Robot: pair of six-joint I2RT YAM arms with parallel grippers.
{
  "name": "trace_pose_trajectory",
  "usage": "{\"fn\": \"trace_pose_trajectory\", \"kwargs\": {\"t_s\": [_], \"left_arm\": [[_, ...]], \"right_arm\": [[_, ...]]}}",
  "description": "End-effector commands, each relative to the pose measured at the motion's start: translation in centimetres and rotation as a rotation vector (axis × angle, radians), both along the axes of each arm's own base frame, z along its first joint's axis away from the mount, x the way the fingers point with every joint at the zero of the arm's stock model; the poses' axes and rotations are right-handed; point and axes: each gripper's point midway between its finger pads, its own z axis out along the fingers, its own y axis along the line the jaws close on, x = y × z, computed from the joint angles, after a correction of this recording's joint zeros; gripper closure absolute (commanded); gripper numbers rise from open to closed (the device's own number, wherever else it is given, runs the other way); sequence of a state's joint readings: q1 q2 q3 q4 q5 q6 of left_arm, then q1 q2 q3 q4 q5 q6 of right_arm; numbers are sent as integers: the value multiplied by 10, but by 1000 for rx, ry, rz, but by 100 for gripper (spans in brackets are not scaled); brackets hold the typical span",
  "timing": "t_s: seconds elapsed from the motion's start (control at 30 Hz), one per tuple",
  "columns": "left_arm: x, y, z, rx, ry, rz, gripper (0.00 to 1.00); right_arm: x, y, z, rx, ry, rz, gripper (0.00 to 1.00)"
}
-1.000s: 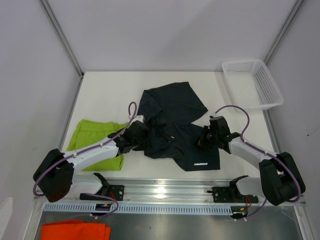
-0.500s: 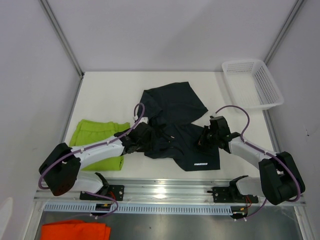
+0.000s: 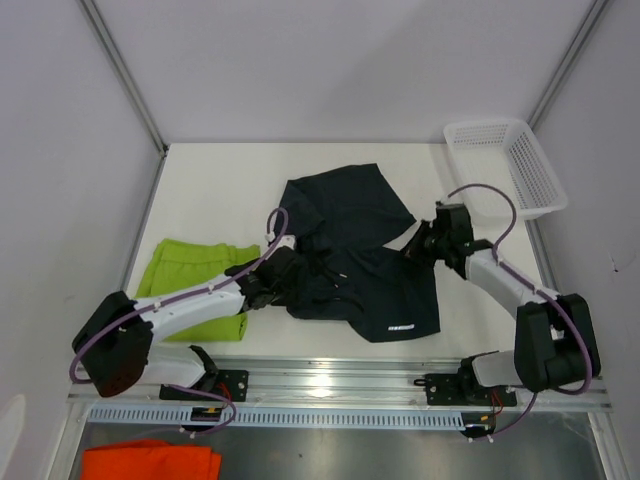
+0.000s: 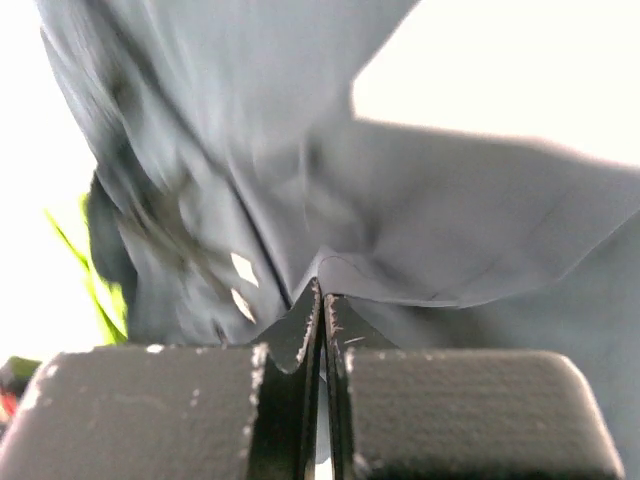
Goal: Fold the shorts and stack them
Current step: Flatten the shorts out
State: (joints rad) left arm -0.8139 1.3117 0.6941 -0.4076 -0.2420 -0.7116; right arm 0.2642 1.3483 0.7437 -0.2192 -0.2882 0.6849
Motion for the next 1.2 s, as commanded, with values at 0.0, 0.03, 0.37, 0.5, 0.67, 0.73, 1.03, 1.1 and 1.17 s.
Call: {"fn": "trace_pose_trajectory", "kwargs": {"t_s": [0.0, 0.03, 0.37, 0.5, 0.67, 0.73, 1.03, 1.1, 1.17], "left_arm": [[8, 5, 34, -70, -85, 53, 100], [6, 11, 33, -72, -84, 63, 100], [3, 27, 45, -138, -116, 98, 100], [8, 26, 49, -147, -121, 104, 100], [12, 30, 54, -159, -134, 108, 100], [14, 35, 53, -163, -131, 123, 100], [29, 57, 61, -179, -138, 158, 100], [36, 66, 60, -176, -125, 167, 100], [44, 71, 66, -170, -132, 171, 100]], "right_arm": [[74, -31, 47, -11, -143, -85, 100], [84, -37, 46, -24, -126, -97, 99], [39, -64, 26, -132, -21, -123, 26], [-31, -66, 21, -109, -3, -132, 29], [-75, -63, 14, -101, -31, -97, 43], [-80, -62, 4, -105, -16, -75, 46], [-77, -48, -30, -182, 30, 40, 50], [-80, -41, -34, -179, 39, 68, 50], [-81, -37, -38, -177, 40, 87, 50]]}}
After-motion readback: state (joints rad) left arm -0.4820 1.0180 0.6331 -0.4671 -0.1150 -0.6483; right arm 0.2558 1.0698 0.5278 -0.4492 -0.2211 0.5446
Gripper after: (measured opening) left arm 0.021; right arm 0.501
